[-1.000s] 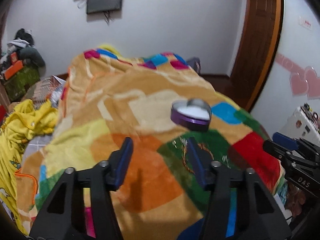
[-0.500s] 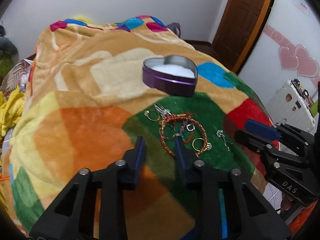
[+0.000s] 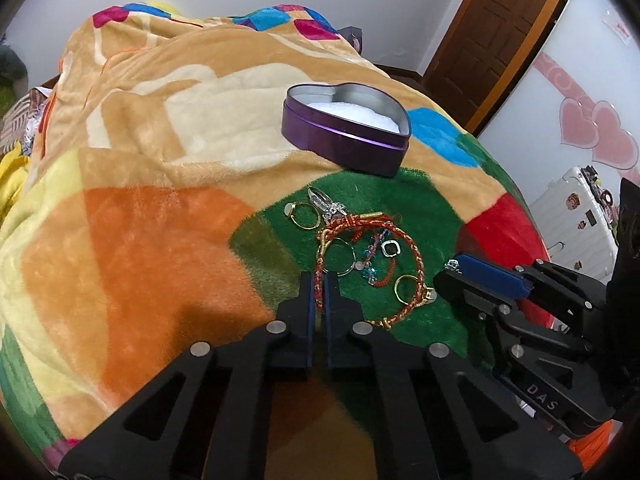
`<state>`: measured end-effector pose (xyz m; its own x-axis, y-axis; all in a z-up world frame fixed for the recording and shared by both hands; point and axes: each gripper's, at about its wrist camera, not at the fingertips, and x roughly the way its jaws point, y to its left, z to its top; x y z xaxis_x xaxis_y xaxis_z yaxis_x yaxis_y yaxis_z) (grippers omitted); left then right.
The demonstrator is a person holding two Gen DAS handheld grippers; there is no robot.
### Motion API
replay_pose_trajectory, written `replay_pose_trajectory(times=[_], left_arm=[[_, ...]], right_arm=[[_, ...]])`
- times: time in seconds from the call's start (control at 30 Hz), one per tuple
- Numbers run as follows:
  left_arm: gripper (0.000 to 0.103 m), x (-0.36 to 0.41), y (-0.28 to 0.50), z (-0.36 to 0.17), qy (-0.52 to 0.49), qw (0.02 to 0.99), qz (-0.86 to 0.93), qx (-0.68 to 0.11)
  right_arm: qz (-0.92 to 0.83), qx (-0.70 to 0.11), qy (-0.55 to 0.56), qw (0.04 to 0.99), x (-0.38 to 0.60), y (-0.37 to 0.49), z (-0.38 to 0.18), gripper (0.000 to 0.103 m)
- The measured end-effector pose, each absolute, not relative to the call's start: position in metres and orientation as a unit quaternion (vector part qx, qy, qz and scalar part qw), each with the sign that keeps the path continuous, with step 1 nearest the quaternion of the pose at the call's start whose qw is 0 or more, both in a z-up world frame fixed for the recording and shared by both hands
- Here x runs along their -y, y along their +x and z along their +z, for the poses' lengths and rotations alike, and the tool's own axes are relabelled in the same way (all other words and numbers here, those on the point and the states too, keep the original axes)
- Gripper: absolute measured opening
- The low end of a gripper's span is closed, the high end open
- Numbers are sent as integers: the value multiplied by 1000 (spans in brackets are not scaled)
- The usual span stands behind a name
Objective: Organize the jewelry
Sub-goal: 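Lower the left tool to the jewelry and grasp the red braided bracelet, then carry the red bracelet with the left tool into the purple heart tin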
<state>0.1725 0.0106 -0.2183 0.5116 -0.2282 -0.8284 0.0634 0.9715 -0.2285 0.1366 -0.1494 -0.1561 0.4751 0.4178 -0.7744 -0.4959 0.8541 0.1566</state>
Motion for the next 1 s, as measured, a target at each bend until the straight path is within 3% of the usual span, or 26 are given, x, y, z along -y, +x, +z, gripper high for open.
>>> replay_pose_trajectory(times=[0.13,1.0], left_arm=[[2,-6,169,-214,-68,871,-77,-480],[1,-21,175,-136,-64,921,-57,-381]], right_arm=[[268,-438,-41,857,149,138,-156,9],[253,-344,-11,904,155,145,-90,9]])
